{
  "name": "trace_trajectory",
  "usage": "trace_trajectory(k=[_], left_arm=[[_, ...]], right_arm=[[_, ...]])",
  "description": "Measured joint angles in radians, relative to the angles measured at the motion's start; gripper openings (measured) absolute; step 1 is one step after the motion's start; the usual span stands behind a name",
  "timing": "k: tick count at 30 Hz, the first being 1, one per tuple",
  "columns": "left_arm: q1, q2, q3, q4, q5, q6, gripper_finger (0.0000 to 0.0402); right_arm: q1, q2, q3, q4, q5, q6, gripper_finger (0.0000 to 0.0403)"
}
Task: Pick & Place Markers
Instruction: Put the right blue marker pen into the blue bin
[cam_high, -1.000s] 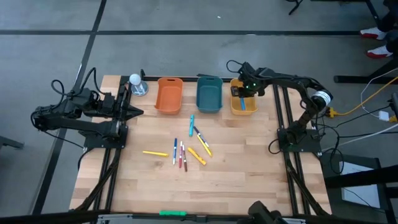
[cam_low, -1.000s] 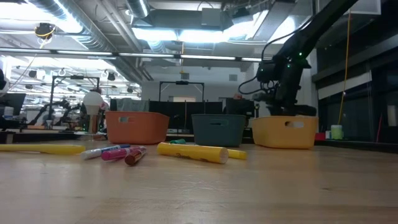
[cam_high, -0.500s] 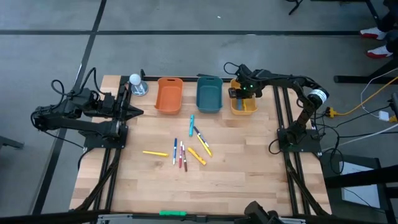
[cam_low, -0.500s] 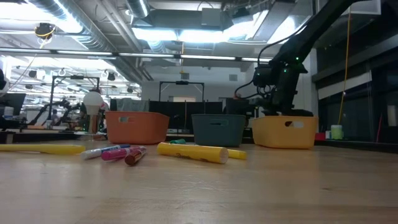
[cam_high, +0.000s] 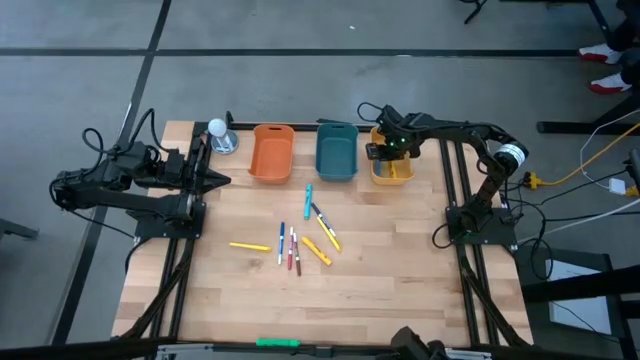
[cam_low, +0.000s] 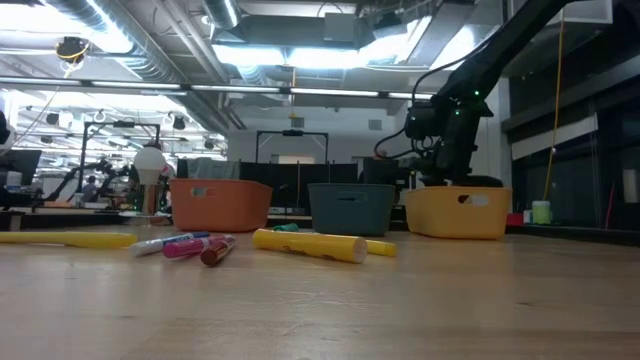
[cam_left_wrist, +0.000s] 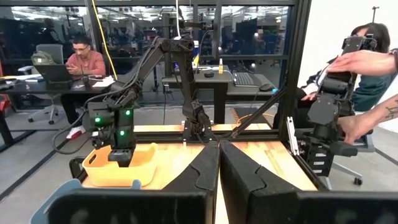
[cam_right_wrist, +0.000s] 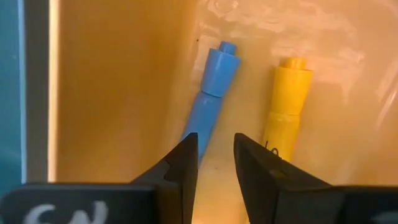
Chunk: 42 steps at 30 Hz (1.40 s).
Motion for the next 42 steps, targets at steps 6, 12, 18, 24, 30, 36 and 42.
trace_trajectory(k=[6,12,18,24,30,36,42], left_arm=[[0.000,0.000,0.000,0.000,0.000,0.000,0.0013],[0.000,0.000,0.000,0.000,0.000,0.000,0.0008],[0.000,0.000,0.000,0.000,0.000,0.000,0.0011],[0.000,0.000,0.000,0.000,0.000,0.000,0.0011],[0.000,0.000,0.000,0.000,0.000,0.000,0.0009],[0.000,0.000,0.000,0.000,0.000,0.000,0.0013],[0.000,0.000,0.000,0.000,0.000,0.000,0.0008]], right_arm=[[0.007,-0.007,0.000,-0.021,0.001,0.004,0.0077],[0.015,-0.052,0.000,-0.045,0.026,0.003,0.0017],[0.015,-0.130,0.000,-0.065,0.046,0.004,0.0011],[0.015,-0.221,0.000,-0.083,0.046,-0.001,0.0005],[0.044,-0.316,0.000,-0.085,0.046,-0.005,0.0003],[0.089,-0.385,0.038,-0.118,0.066,-0.033,0.0002],[0.144,-0.406,0.146,-0.144,0.073,-0.071,0.0001]])
